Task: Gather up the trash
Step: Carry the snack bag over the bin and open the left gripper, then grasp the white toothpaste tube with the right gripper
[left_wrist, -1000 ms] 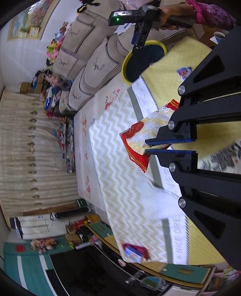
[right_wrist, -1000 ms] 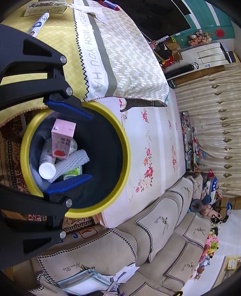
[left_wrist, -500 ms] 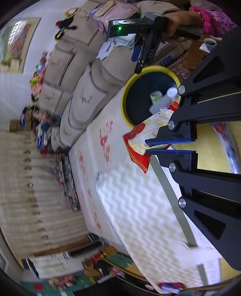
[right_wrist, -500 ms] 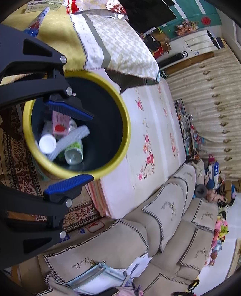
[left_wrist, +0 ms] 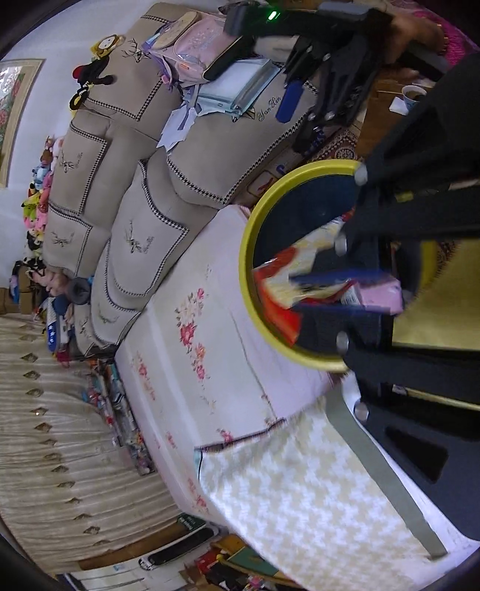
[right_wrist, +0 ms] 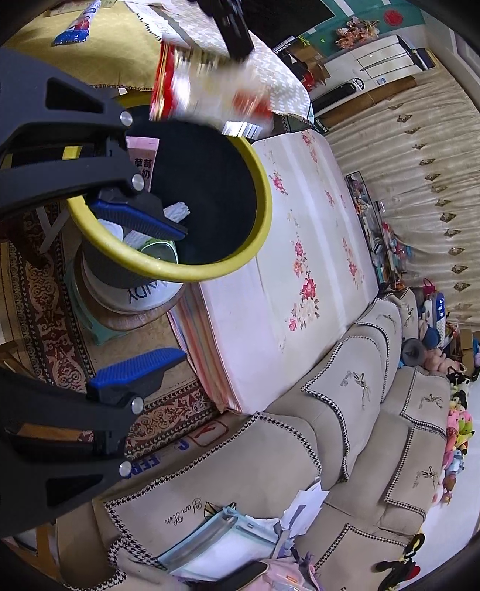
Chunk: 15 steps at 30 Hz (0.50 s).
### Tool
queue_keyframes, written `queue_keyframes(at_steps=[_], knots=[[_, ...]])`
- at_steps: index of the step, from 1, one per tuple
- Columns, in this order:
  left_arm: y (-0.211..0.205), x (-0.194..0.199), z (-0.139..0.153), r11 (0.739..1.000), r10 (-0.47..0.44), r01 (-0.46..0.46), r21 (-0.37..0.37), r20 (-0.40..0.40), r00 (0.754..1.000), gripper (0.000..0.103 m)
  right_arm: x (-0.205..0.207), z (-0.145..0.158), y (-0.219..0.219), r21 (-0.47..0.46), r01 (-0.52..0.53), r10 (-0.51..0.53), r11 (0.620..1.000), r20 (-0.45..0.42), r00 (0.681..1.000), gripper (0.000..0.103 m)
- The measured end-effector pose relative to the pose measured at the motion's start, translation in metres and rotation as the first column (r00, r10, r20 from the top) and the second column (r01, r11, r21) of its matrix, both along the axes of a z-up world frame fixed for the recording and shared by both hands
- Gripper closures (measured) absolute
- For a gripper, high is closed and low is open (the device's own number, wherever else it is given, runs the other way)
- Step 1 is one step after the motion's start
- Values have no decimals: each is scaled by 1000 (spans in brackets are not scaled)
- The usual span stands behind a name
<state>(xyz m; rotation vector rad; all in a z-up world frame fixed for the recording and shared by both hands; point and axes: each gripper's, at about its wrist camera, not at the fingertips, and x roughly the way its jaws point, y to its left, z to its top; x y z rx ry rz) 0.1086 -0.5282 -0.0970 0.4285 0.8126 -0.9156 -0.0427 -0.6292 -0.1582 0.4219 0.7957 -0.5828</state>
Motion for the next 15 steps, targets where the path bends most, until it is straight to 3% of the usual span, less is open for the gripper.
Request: queue_keyframes(at_steps=[2, 4, 8, 11, 15], knots=[[-4, 6, -6, 1000, 20, -20, 4, 4, 1000, 44, 0, 1, 3, -4, -7, 7, 1000, 1, 1000, 45], [7, 3, 2, 999, 38, -38, -35, 8, 999, 43, 1, 3, 7, -7, -19, 19, 1000, 0, 1000, 45], [57, -4, 31, 991, 85, -80, -107, 53, 995, 30, 6, 3, 19, -9, -50, 50, 999, -7, 999, 45], [118, -8, 56, 977, 152, -138, -164, 73, 986, 25, 15, 3, 37, -11, -96, 96, 995, -19, 995, 45], [194, -12, 72, 955, 252, -230, -187, 102, 962, 20, 34, 6, 74, -17, -184, 184, 983, -32, 982, 45]])
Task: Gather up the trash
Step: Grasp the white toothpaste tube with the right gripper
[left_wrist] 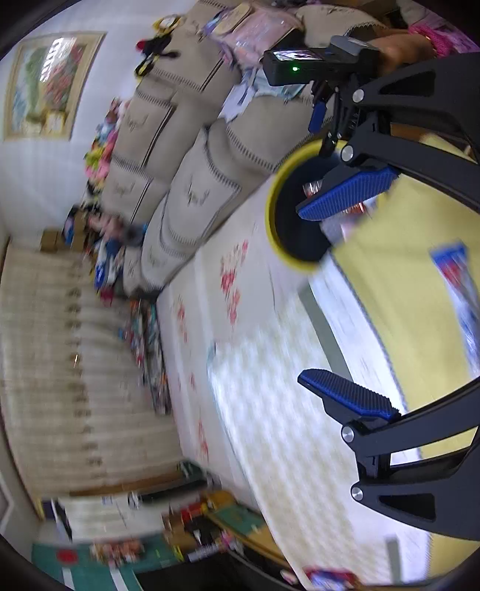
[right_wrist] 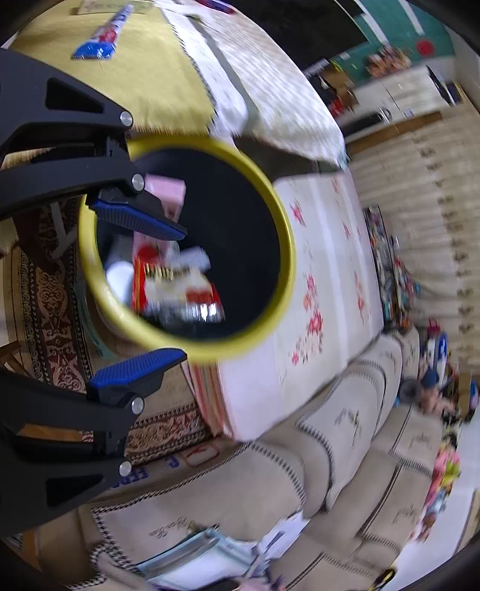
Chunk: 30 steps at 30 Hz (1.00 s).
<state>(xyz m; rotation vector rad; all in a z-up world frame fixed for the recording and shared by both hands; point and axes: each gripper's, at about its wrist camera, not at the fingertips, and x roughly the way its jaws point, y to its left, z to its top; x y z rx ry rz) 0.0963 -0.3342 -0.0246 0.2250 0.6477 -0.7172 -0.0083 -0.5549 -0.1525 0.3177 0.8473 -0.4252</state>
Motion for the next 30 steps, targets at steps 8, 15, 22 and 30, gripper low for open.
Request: queue_keyframes(at_steps=[8, 15, 22, 30], knots=[[155, -4, -2, 963, 269, -269, -5, 32, 963, 19, 27, 19, 106, -25, -292, 293, 956, 8, 956, 45], [223, -6, -16, 937, 348, -348, -41, -11, 938, 19, 29, 32, 219, -151, -565, 571, 811, -1, 821, 34], [225, -17, -21, 939, 340, -340, -43, -6, 940, 19, 51, 12, 255, -248, -622, 617, 743, -108, 780, 33], [222, -14, -13, 933, 358, -358, -44, 0, 934, 19, 93, 17, 207, -115, -525, 525, 844, -33, 851, 33]])
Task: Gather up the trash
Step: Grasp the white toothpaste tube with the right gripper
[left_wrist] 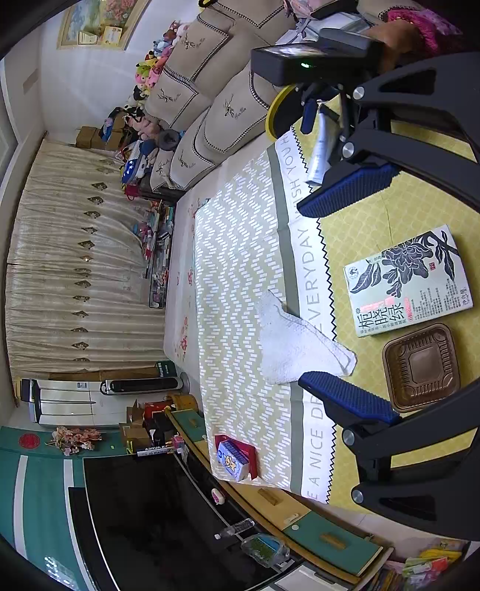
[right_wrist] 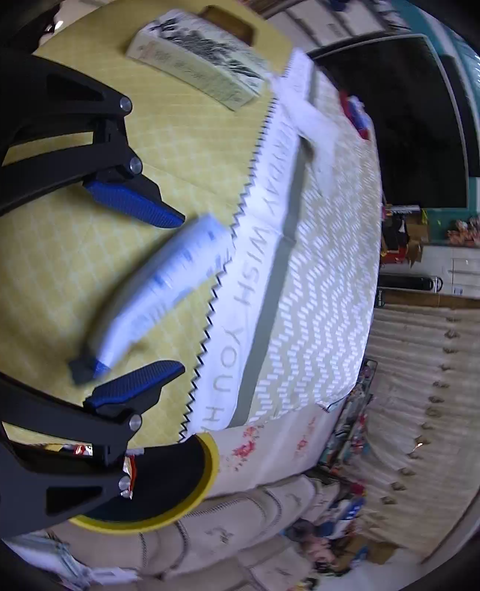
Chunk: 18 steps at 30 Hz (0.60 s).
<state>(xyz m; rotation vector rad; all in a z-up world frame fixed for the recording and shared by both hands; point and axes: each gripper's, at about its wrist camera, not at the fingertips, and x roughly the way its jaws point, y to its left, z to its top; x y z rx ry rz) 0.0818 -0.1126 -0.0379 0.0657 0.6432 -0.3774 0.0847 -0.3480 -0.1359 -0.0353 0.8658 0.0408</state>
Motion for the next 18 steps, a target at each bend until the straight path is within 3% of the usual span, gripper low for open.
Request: queue_keyframes(at_steps=[3, 11, 14, 18], knots=[[-2, 0, 1, 1000, -3, 3, 6, 5, 1000, 19, -10, 0, -7, 54, -22, 23, 998, -17, 1000, 33], [-13, 2, -2, 999, -30, 30, 12, -2, 1000, 19, -24, -19, -13, -23, -36, 36, 999, -29, 999, 33], [-13, 1, -3, 999, -28, 28, 15, 1, 1000, 19, -21, -21, -21, 25, -30, 31, 999, -37, 999, 32], [-9, 3, -1, 1000, -17, 17, 9, 2, 1000, 19, -24, -18, -15, 80, -50, 54, 996, -49, 997, 40]])
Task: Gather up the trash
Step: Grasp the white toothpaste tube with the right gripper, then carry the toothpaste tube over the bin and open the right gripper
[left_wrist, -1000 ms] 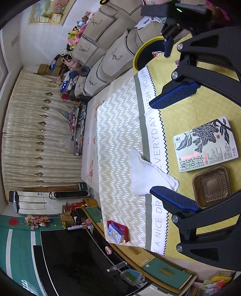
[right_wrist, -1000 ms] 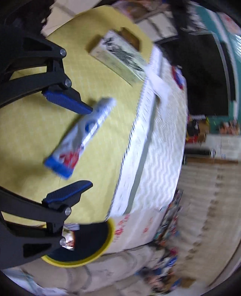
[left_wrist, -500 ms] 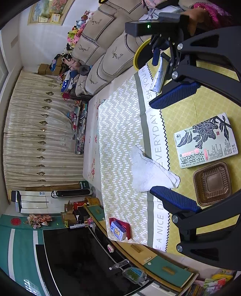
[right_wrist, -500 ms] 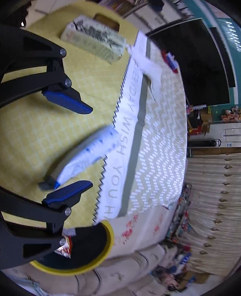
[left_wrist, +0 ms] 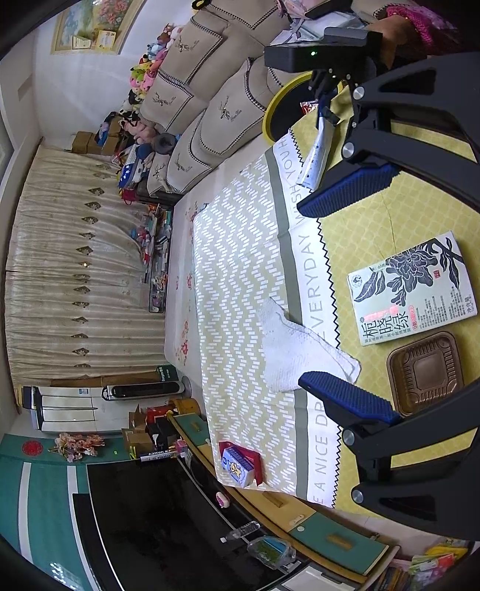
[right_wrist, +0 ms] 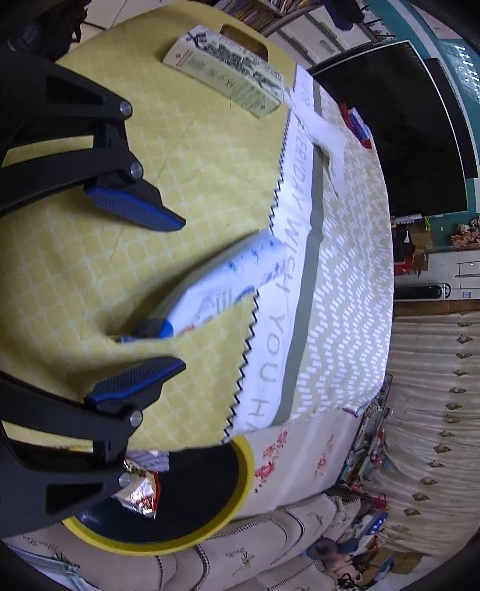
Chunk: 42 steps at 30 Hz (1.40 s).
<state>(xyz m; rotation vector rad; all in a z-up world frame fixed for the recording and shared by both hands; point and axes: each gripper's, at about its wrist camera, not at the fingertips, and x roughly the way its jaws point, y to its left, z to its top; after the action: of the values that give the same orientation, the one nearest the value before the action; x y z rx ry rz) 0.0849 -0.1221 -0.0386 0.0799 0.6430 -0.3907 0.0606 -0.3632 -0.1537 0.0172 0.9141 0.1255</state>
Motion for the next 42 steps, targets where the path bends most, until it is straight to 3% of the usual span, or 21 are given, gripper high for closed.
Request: queue_keyframes(at_steps=[5, 11, 13, 15, 23, 28, 33, 37, 42], knots=[[1, 1, 0, 1000, 2, -2, -2, 1, 1000, 19, -1, 2, 5, 102, -29, 30, 994, -3, 1000, 43], [3, 2, 1, 1000, 10, -10, -5, -1, 1000, 19, -5, 2, 12, 58, -2, 1, 998, 7, 1000, 54], [5, 3, 0, 1000, 14, -14, -11, -3, 1000, 19, -6, 2, 10, 61, 21, -22, 998, 11, 1000, 71], [6, 3, -1, 1000, 16, -16, -12, -5, 1000, 19, -6, 2, 7, 81, 34, -34, 996, 6, 999, 80], [8, 3, -3, 1000, 21, -21, -9, -7, 1000, 19, -10, 12, 4, 113, 41, -45, 993, 31, 999, 82], [8, 2, -4, 1000, 22, -22, -5, -5, 1000, 19, -16, 29, -13, 99, 104, -112, 990, 80, 991, 82], [8, 1, -4, 1000, 24, -24, -6, -5, 1000, 19, -21, 34, -60, 53, 279, -283, 959, 104, 953, 81], [10, -1, -5, 1000, 30, -31, -4, -6, 1000, 19, -21, 24, -104, 4, 423, -422, 906, 82, 903, 81], [13, -4, -8, 999, 42, -42, 8, -14, 999, 19, -14, 2, -147, -47, 530, -529, 847, 29, 848, 81]])
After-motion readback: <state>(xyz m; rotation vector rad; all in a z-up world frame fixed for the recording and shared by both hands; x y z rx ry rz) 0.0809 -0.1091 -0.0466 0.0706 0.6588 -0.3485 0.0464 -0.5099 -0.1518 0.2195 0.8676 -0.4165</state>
